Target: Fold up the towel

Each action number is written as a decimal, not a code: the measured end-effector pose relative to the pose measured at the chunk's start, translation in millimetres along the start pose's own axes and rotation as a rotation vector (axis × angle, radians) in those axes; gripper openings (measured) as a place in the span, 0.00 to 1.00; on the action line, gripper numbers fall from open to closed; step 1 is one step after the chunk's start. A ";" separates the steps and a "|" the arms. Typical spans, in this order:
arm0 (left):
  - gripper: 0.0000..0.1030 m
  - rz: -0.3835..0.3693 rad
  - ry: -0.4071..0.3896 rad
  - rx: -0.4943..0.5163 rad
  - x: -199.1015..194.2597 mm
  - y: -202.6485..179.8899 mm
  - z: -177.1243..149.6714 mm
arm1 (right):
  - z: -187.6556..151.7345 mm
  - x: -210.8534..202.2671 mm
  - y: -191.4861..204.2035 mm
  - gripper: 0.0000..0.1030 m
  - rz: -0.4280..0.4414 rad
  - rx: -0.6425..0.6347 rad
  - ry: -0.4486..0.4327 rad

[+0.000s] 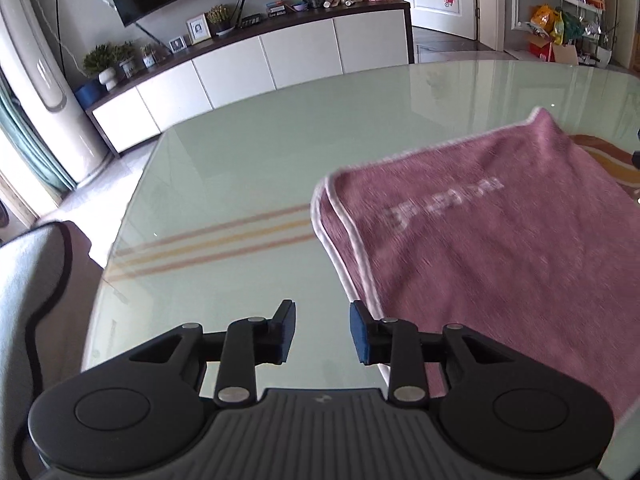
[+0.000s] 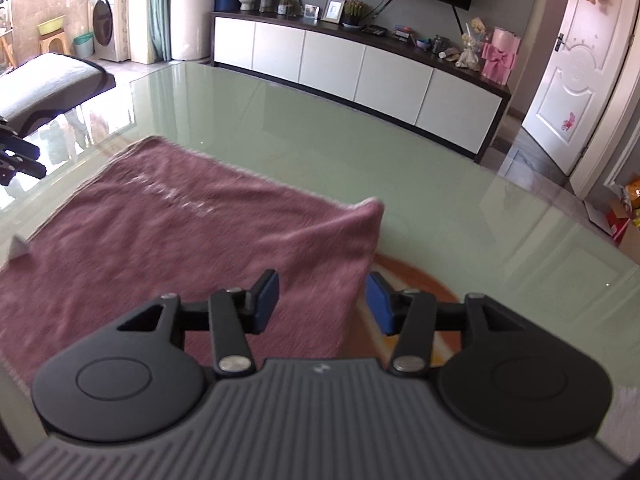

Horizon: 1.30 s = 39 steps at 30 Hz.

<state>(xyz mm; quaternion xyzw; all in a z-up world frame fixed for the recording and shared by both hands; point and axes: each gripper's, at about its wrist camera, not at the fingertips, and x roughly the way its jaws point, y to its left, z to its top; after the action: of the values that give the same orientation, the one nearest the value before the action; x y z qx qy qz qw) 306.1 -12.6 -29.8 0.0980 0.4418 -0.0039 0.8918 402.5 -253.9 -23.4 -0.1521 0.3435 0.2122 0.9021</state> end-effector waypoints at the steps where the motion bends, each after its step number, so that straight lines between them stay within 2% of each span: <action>1: 0.34 -0.009 0.004 -0.002 -4.2 -2.1 -6.9 | -4.8 -8.3 7.6 0.48 0.013 0.004 -0.004; 3: 0.36 -0.031 0.013 -0.005 -14.3 -8.3 -25.0 | -13.6 -23.2 25.1 0.48 0.052 0.011 -0.015; 8: 0.37 -0.074 0.028 0.013 -31.9 -25.9 -70.0 | -32.9 -48.9 95.8 0.48 0.215 -0.011 -0.073; 13: 0.45 -0.083 0.021 0.057 -46.3 -35.3 -100.2 | -34.4 -50.9 168.6 0.35 0.381 -0.074 -0.131; 16: 0.47 -0.092 0.015 0.084 -54.1 -34.4 -115.6 | -32.1 -43.2 205.7 0.30 0.422 -0.136 -0.130; 20: 0.47 -0.082 0.018 0.084 -58.6 -25.8 -129.3 | -30.0 -31.1 239.4 0.30 0.455 -0.176 -0.119; 29: 0.49 -0.101 0.015 0.046 -58.9 -6.4 -142.3 | -25.4 -5.9 259.8 0.24 0.455 -0.166 -0.061; 33: 0.50 -0.119 0.009 0.035 -57.0 -4.6 -142.5 | -30.9 2.3 262.6 0.16 0.440 -0.143 -0.044; 39: 0.52 -0.146 -0.004 0.040 -54.7 -9.1 -139.3 | -35.2 5.9 249.4 0.11 0.496 0.004 -0.020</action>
<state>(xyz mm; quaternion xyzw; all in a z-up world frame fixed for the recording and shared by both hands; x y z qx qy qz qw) 162.2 -1.1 -70.5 0.0834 0.4460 -0.0781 0.8877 265.4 -51.6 -84.8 -0.0594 0.3619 0.4278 0.8261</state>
